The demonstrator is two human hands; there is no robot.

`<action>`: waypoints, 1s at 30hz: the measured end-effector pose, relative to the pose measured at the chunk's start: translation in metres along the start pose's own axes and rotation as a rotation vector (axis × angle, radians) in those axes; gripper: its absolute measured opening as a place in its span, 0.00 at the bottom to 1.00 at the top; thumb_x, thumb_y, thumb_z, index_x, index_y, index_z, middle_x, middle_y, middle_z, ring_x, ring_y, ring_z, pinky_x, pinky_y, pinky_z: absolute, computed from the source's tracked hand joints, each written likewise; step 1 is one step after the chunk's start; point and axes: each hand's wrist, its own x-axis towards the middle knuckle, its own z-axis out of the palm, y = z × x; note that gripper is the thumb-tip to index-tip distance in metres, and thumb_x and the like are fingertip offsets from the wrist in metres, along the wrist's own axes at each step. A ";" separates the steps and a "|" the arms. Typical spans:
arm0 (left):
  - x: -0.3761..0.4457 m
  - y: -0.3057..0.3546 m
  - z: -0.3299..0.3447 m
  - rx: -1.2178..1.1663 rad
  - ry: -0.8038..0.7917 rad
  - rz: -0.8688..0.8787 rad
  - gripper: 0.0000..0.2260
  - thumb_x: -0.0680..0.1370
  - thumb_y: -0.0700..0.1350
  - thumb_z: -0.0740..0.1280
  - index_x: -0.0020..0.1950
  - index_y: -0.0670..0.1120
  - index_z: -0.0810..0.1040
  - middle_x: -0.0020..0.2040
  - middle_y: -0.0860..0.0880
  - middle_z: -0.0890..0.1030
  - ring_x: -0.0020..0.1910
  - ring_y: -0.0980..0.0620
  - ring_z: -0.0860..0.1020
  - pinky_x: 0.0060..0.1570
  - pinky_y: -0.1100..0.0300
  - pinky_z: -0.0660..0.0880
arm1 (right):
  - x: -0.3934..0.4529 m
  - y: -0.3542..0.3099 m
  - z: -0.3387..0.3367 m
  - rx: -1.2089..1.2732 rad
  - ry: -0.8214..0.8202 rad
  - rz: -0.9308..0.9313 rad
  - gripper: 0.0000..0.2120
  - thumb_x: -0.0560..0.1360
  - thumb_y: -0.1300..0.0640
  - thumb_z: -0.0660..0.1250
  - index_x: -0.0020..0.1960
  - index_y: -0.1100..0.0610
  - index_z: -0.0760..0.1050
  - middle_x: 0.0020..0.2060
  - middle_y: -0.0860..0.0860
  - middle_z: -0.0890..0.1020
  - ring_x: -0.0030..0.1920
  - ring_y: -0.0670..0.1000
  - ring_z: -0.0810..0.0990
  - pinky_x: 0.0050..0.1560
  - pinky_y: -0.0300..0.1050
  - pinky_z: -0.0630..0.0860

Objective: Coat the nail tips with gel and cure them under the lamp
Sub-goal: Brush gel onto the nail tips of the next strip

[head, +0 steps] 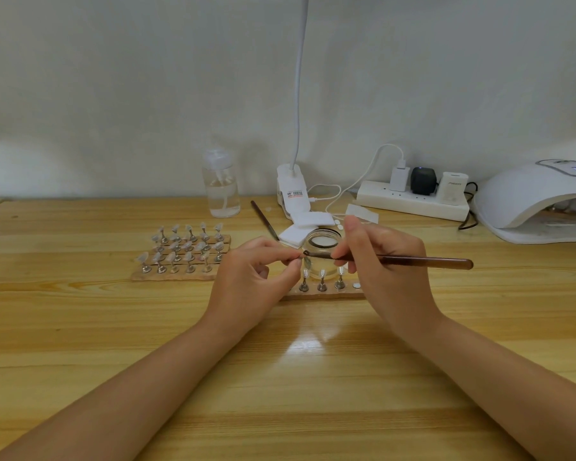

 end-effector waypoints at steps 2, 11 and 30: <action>0.000 0.000 0.000 -0.002 -0.004 -0.003 0.12 0.71 0.37 0.70 0.41 0.56 0.80 0.37 0.56 0.80 0.22 0.61 0.66 0.24 0.74 0.60 | 0.000 -0.001 -0.001 0.021 0.010 0.027 0.17 0.74 0.51 0.59 0.31 0.55 0.77 0.26 0.49 0.79 0.28 0.40 0.77 0.32 0.29 0.71; 0.000 0.000 -0.001 -0.001 -0.002 -0.001 0.12 0.71 0.37 0.70 0.41 0.57 0.80 0.38 0.56 0.80 0.22 0.61 0.65 0.24 0.74 0.60 | 0.001 -0.001 0.001 0.075 0.062 0.089 0.17 0.76 0.54 0.60 0.31 0.54 0.77 0.25 0.45 0.78 0.28 0.40 0.76 0.32 0.30 0.70; 0.001 -0.001 0.000 0.008 -0.006 0.030 0.12 0.72 0.37 0.70 0.43 0.56 0.80 0.41 0.58 0.80 0.22 0.62 0.68 0.24 0.73 0.62 | 0.000 -0.005 0.001 0.169 0.135 0.240 0.21 0.71 0.44 0.58 0.30 0.57 0.77 0.24 0.52 0.79 0.25 0.42 0.74 0.30 0.33 0.72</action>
